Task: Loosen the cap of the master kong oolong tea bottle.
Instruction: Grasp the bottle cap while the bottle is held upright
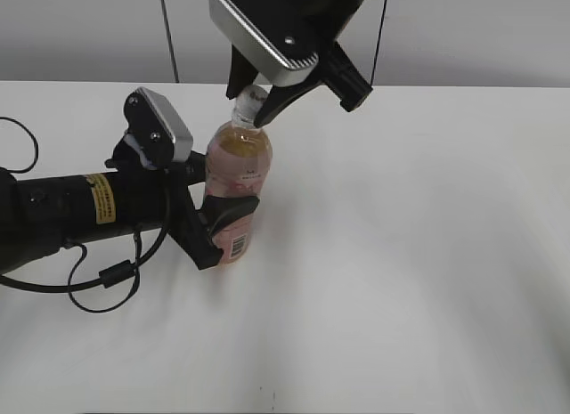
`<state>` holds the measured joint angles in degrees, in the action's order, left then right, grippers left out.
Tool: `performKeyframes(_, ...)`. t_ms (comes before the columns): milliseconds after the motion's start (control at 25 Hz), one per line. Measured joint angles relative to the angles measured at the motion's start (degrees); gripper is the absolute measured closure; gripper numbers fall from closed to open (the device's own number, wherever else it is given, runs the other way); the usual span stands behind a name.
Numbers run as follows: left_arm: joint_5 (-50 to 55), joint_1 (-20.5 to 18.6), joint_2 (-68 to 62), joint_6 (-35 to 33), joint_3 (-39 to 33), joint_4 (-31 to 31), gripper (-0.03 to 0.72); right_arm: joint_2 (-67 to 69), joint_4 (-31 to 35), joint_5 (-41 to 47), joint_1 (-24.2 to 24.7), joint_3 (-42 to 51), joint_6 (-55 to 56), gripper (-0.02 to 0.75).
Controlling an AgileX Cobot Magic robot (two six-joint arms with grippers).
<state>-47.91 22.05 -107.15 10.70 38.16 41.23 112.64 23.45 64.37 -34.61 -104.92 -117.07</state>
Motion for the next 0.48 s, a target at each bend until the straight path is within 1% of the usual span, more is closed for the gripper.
performKeyframes(80, 0.0, 0.0, 0.0, 0.0, 0.0, -0.07, 0.302, 0.07, -0.02, 0.0, 0.0, 0.0, -5.09, 0.459)
performKeyframes(200, -0.33, 0.0, 0.0, 0.0, 0.0, -0.01, 0.302, -0.33, -0.02, 0.06, 0.0, 0.0, -5.79, 0.461)
performKeyframes(360, -0.49, 0.06, 0.0, -0.47, 0.0, 1.15, 0.302, -3.2, -1.1, 0.88, 0.0, 0.0, -0.15, 0.465)
performKeyframes(480, -1.63, 0.06, 0.0, -0.58, -0.1, 1.72, 0.302, -7.01, -2.31, 1.5, 0.77, 0.0, 7.48, 0.465)
